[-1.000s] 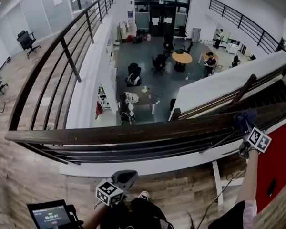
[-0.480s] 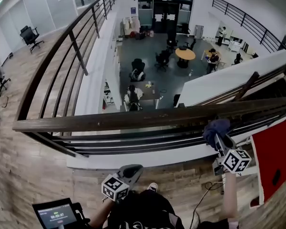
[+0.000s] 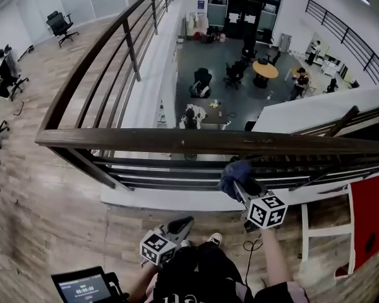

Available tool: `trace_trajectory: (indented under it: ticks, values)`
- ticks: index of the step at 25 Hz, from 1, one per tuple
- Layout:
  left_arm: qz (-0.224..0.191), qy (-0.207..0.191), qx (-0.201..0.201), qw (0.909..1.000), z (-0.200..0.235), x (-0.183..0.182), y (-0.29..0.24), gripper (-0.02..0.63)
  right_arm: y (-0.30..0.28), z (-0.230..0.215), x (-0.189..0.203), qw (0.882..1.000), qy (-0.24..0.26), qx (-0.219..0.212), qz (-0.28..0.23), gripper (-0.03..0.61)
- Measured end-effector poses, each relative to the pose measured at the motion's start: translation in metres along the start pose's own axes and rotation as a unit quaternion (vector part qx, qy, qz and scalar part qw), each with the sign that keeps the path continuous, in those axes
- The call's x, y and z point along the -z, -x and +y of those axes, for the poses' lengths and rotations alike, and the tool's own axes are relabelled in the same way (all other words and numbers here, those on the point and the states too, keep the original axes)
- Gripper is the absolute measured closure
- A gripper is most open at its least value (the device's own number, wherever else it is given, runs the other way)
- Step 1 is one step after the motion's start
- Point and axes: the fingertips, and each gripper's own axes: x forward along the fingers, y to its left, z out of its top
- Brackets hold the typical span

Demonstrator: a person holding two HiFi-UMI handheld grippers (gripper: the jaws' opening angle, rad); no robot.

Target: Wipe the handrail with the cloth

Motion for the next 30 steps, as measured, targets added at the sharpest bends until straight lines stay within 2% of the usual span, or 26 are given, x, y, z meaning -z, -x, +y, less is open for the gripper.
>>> trace_trajectory:
  ticks: [5,9,15,21,27,30]
  values:
    - [-0.007,0.022,-0.045,0.9987,0.056,0.017,0.061,0.609,-0.106,0.106,0.022,0.997,0.002,-0.07,0.029,0.474]
    - [-0.008,0.045,-0.072,0.9963,0.081,0.016,0.087,0.609,-0.169,0.155,0.034,0.993,0.006,-0.099,0.059,0.474]
    - [-0.021,0.055,-0.11,0.9922,0.118,0.021,0.125,0.609,-0.244,0.216,0.059,0.988,0.02,-0.121,0.098,0.474]
    - [-0.03,0.072,-0.144,0.9865,0.139,0.046,0.153,0.609,-0.286,0.222,0.075,0.987,0.02,-0.104,0.123,0.474]
    - [-0.029,0.102,-0.155,0.9823,0.14,0.049,0.162,0.609,-0.291,0.187,0.088,0.986,0.024,-0.063,0.153,0.474]
    - [-0.028,0.096,-0.149,0.9836,0.139,0.051,0.155,0.609,-0.284,0.169,0.087,0.987,0.019,-0.051,0.154,0.474]
